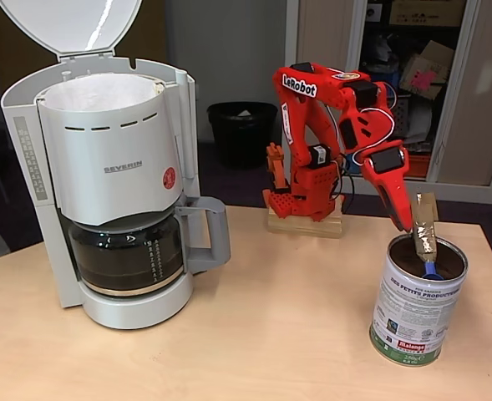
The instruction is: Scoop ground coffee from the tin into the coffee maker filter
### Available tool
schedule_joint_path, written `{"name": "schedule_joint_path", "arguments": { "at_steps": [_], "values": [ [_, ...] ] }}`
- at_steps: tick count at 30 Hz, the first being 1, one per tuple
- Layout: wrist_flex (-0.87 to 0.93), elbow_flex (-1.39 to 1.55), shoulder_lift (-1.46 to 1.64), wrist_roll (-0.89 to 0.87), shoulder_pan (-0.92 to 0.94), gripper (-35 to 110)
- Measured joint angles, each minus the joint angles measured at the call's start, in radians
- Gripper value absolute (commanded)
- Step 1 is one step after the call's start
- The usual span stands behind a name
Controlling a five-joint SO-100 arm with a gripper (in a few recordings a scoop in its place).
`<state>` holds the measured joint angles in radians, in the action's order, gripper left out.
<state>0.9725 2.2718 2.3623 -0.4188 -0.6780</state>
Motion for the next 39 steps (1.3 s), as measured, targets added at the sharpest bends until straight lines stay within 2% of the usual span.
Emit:
{"name": "schedule_joint_path", "arguments": {
  "at_steps": [5,14,25,32,39],
  "values": [
    [0.003,0.028,0.032,0.04,0.04,17],
    [-0.003,0.164,0.212,0.141,0.163,0],
    [-0.015,0.354,0.445,0.21,0.31,0],
    [-0.146,0.506,0.546,0.27,0.431,0],
    [-0.189,0.601,0.632,0.23,0.497,0]
  ]
}}
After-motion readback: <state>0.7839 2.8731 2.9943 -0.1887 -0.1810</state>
